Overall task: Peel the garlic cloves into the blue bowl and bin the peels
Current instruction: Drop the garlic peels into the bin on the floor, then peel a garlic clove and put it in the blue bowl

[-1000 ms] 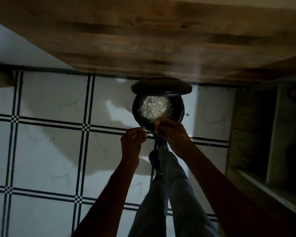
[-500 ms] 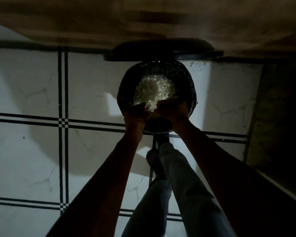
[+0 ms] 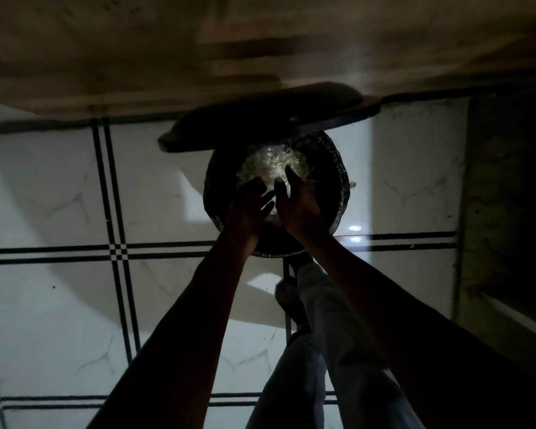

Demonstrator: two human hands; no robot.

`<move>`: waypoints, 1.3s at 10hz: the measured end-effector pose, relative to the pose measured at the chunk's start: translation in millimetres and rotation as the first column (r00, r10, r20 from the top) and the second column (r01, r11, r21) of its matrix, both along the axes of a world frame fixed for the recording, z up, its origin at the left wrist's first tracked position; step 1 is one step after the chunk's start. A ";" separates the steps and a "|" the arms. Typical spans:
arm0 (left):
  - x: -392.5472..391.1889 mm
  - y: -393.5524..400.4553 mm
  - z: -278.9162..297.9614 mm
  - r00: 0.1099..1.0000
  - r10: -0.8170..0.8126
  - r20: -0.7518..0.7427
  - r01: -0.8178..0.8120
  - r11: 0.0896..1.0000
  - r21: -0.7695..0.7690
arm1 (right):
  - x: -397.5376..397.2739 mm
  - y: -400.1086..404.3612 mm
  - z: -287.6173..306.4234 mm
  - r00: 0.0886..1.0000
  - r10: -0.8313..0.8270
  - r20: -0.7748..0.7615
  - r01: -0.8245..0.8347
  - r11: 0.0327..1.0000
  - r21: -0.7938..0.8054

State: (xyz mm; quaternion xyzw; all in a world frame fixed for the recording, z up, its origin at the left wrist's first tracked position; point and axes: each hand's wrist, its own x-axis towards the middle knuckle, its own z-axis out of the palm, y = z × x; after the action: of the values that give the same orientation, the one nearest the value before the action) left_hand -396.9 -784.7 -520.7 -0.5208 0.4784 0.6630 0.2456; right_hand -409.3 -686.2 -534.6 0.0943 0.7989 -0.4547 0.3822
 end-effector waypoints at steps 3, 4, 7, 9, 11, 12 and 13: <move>6.3 34.1 111.6 0.989 -0.079 -0.128 0.094 0.990 0.110 | 3.6 64.1 102.1 0.941 -0.340 -0.011 0.339 0.940 -0.029; 15.3 68.0 170.4 0.942 -0.293 -0.162 0.302 0.953 0.035 | 25.7 111.1 171.3 0.874 -0.485 -0.041 0.480 0.873 -0.082; 90.2 224.3 377.0 0.373 -0.788 -0.489 0.757 0.564 -0.331 | 173.4 308.8 422.5 0.538 -0.753 -0.379 0.749 0.633 -0.195; 171.2 363.3 478.0 -0.033 -0.833 -0.552 0.844 0.272 -0.462 | 336.2 423.7 525.6 0.165 -0.847 -0.505 0.913 0.325 -0.246; 265.2 519.1 532.7 -0.400 -0.750 -0.526 0.770 0.036 -0.637 | 481.3 518.8 561.3 -0.046 -0.818 -0.573 0.979 0.077 -0.189; 312.4 594.9 537.7 -0.591 -0.670 -0.448 0.633 -0.042 -0.773 | 544.7 566.1 554.6 -0.083 -0.797 -0.598 0.992 -0.007 -0.128; 356.5 662.0 534.1 -0.677 -0.638 -0.366 0.545 -0.101 -0.832 | 600.0 610.7 540.5 -0.078 -0.806 -0.587 0.997 -0.049 -0.066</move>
State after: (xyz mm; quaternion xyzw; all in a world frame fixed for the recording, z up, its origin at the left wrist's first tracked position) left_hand -40.3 -122.7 13.4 0.4928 0.7377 0.3428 0.3089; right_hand 190.7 -75.5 5.8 0.5867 0.6342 -0.4211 -0.2760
